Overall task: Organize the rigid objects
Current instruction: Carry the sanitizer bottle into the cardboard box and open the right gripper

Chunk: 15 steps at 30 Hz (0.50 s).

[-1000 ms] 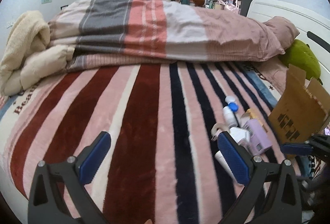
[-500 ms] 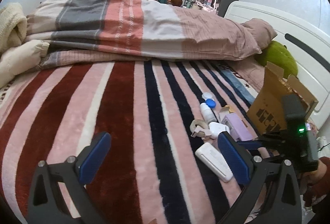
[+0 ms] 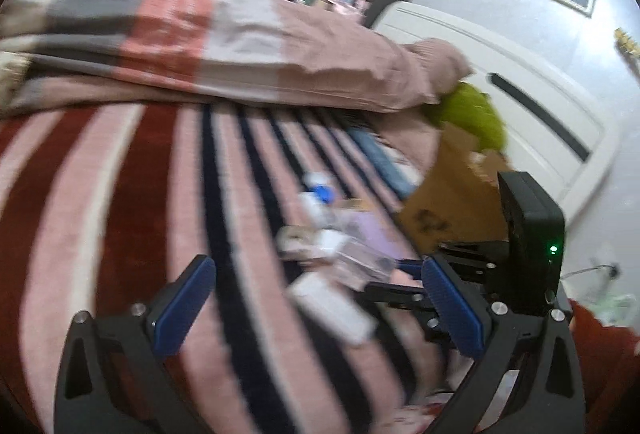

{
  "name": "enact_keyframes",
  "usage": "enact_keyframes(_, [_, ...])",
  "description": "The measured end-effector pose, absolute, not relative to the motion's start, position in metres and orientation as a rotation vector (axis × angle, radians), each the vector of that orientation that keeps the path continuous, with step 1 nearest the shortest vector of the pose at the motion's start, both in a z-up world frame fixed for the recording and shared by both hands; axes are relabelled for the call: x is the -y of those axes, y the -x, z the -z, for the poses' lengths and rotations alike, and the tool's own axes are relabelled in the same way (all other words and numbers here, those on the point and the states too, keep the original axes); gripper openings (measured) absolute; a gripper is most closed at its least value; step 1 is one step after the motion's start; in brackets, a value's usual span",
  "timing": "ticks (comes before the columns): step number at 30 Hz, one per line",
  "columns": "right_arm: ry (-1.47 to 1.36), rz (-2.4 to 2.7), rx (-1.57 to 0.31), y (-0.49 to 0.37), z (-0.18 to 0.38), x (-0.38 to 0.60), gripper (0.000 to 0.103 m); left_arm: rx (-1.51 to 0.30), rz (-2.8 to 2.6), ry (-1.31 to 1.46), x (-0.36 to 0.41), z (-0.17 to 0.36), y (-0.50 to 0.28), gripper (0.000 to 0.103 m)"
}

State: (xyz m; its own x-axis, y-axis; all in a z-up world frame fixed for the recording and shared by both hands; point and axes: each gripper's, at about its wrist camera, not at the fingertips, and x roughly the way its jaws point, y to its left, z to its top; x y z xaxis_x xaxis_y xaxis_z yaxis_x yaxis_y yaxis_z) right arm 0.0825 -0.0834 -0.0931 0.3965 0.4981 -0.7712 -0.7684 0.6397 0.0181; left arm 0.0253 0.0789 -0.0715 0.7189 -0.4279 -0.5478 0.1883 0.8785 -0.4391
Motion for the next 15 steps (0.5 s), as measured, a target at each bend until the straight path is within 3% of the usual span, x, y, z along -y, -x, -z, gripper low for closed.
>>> enact_keyframes(6, [0.336,-0.875,-0.71,-0.067,0.036,0.094,0.022,-0.698,0.499,0.378,-0.045,0.037,-0.047,0.1])
enact_keyframes(12, [0.307,-0.852,-0.606,-0.06,-0.006,0.125,0.022,-0.693,0.634,0.418,-0.012,0.001,-0.073,0.082])
enact_keyframes(15, [0.284,-0.826,-0.574,-0.066,-0.017,0.149,0.022,-0.721,0.675,0.387,0.015,-0.01,-0.09,0.063])
